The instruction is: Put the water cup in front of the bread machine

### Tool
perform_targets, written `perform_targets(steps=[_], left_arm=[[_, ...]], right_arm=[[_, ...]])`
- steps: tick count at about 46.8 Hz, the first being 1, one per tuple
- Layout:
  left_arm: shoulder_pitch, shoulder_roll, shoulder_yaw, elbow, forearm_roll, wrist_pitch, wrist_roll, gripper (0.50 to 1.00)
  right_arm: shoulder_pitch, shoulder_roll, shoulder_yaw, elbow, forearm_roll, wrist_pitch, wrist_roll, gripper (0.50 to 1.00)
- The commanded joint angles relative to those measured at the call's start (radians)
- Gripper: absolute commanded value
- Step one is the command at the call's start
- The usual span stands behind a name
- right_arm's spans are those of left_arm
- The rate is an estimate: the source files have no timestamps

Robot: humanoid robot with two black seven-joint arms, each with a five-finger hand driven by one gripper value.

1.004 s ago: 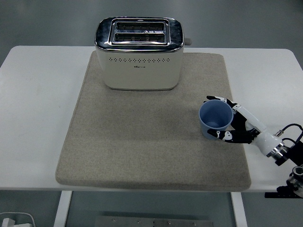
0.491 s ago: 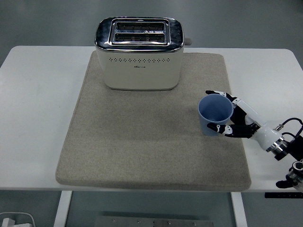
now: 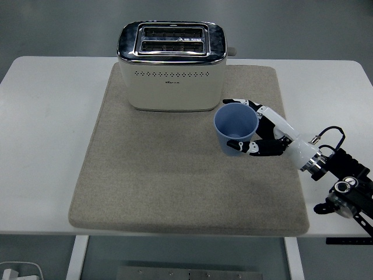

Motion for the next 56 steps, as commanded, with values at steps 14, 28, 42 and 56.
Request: perform_targets(steps=[14, 28, 42, 56], left_arm=[[0.000, 0.000, 0.000, 0.000, 0.000, 0.000, 0.000, 1.000], [0.000, 0.000, 0.000, 0.000, 0.000, 0.000, 0.000, 1.000], [0.000, 0.000, 0.000, 0.000, 0.000, 0.000, 0.000, 1.000], [0.000, 0.000, 0.000, 0.000, 0.000, 0.000, 0.000, 1.000]], right_arm=[[0.138, 0.114, -0.142, -0.066, -0.003, -0.026, -0.018, 0.709], [0.204, 0.268, -0.197, -0.164, -0.008, -0.040, -0.020, 0.709], [0.270, 0.386, -0.237, -0.267, -0.008, -0.054, -0.020, 0.711], [0.322, 0.409, -0.271, -0.379, -0.003, -0.052, -0.020, 0.715]])
